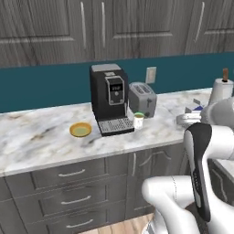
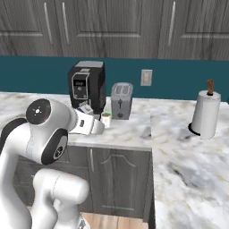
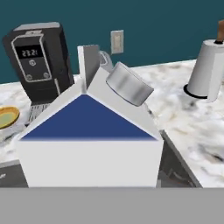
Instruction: Take a sugar cube from the saucer and place it inside the coffee. Then, grab milk from the fridge and place it next to the coffee on the counter to sweeten the coffee.
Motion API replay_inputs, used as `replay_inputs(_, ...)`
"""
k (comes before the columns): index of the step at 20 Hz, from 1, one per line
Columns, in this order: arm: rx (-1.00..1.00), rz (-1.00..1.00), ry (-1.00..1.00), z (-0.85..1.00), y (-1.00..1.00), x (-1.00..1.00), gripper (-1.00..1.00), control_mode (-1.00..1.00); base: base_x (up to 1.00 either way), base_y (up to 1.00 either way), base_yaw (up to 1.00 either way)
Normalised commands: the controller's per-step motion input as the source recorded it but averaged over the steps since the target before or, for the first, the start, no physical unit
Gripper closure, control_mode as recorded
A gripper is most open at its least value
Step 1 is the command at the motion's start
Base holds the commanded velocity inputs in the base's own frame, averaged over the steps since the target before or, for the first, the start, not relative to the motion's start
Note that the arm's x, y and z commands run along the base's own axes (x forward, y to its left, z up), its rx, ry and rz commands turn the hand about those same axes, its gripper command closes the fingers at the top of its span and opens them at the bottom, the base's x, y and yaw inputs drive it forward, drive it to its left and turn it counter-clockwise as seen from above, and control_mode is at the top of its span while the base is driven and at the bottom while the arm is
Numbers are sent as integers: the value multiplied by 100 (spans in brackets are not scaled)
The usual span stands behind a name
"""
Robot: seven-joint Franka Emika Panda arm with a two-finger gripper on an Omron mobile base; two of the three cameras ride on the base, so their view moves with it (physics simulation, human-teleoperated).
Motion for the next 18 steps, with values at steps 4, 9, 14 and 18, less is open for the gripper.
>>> replay_inputs(4, 0, 0, 0, 0, 0, 0, 100, 100, 9, -74, 7)
replay_inputs(9, 0, 0, 0, 0, 0, 0, 100, 100, 28, -40, 7)
replay_inputs(14, -1, 9, 1, 0, 0, 16, 100, -100, 4, 0, 5)
replay_inputs(18, -1, 16, 10, -2, 10, 40, 100, -100, 0, 0, 0)
